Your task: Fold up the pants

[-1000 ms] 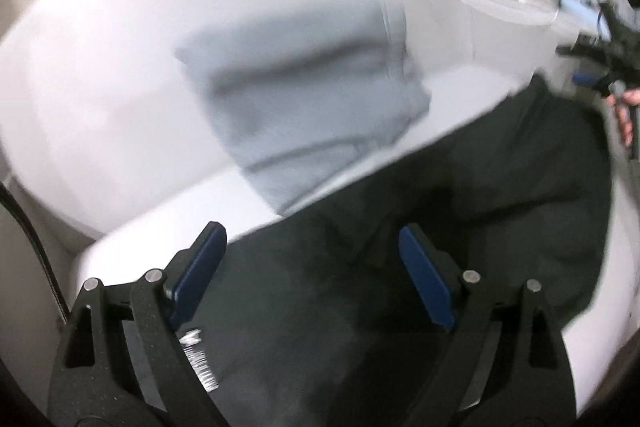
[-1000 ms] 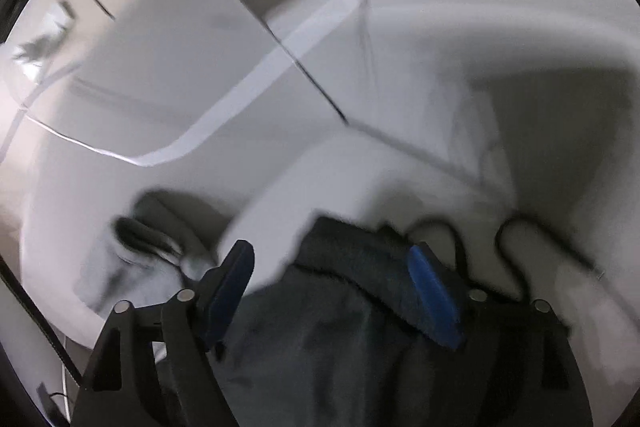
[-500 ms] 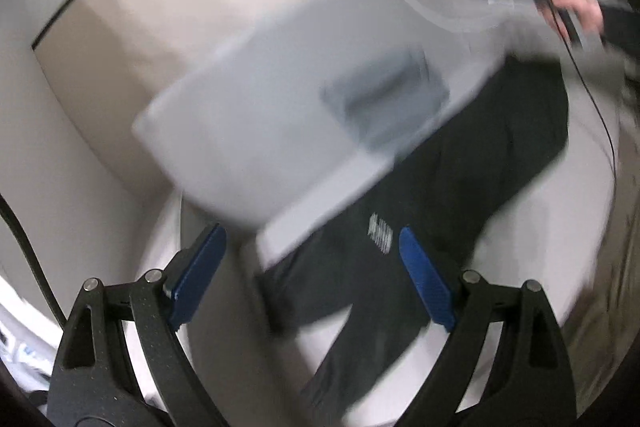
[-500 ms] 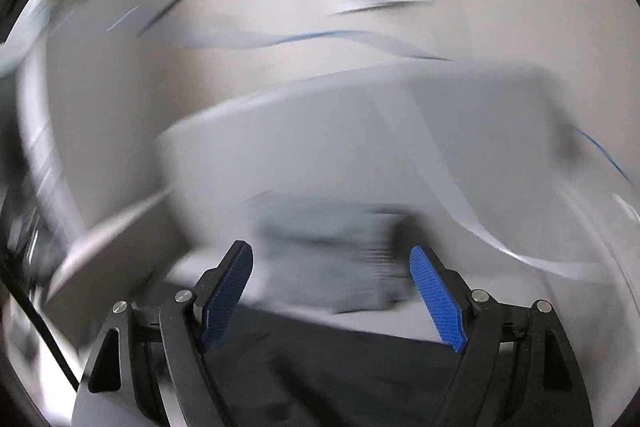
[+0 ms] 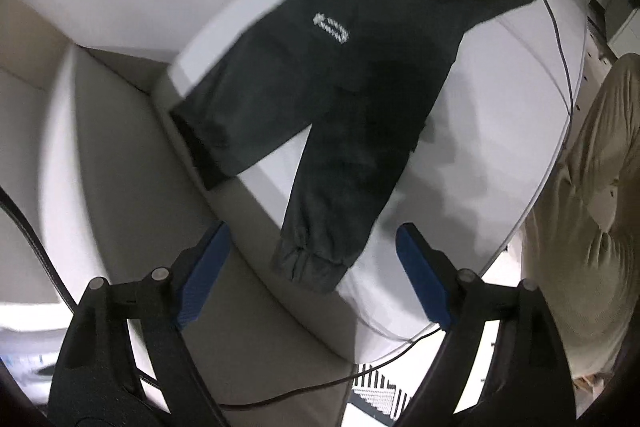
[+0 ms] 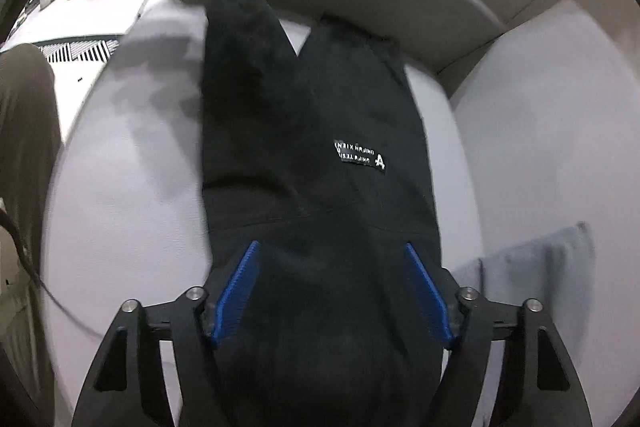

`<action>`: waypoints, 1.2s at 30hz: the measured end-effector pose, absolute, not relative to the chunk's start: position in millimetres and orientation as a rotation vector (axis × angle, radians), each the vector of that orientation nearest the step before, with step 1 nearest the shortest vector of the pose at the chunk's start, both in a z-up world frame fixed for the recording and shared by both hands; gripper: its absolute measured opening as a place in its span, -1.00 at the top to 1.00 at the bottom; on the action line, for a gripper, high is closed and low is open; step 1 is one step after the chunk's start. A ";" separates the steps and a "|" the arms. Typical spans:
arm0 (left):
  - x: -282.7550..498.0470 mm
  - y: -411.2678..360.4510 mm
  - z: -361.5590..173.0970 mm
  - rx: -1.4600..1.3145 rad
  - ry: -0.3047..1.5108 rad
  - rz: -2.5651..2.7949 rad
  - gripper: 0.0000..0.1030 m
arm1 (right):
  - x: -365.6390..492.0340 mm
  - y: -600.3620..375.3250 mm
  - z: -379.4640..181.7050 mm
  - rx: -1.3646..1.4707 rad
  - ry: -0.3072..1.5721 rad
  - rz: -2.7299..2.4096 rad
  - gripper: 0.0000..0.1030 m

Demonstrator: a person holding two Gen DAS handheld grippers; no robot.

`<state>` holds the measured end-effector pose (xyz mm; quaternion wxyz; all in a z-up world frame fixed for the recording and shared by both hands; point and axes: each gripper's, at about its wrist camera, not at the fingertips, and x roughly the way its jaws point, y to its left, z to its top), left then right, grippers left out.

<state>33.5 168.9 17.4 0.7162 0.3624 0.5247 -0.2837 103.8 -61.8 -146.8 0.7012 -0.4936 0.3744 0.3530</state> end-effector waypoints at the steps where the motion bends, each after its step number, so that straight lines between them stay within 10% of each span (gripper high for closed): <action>1: 42.3 165.8 10.5 0.809 1.188 -0.638 -0.54 | 113.5 -60.2 -152.8 -1.103 0.835 0.803 -0.27; 16: 114.2 148.1 -95.2 0.849 1.504 -0.730 -0.34 | 177.3 -49.0 -215.8 -1.089 0.943 0.982 0.10; 21: 109.4 144.5 -99.0 0.882 1.490 -0.747 0.92 | 169.8 -52.8 -208.9 -1.092 0.956 0.960 0.79; 36: 108.3 136.2 23.6 1.018 1.079 -0.520 0.98 | 123.0 -80.5 -132.7 -0.981 0.747 0.790 0.98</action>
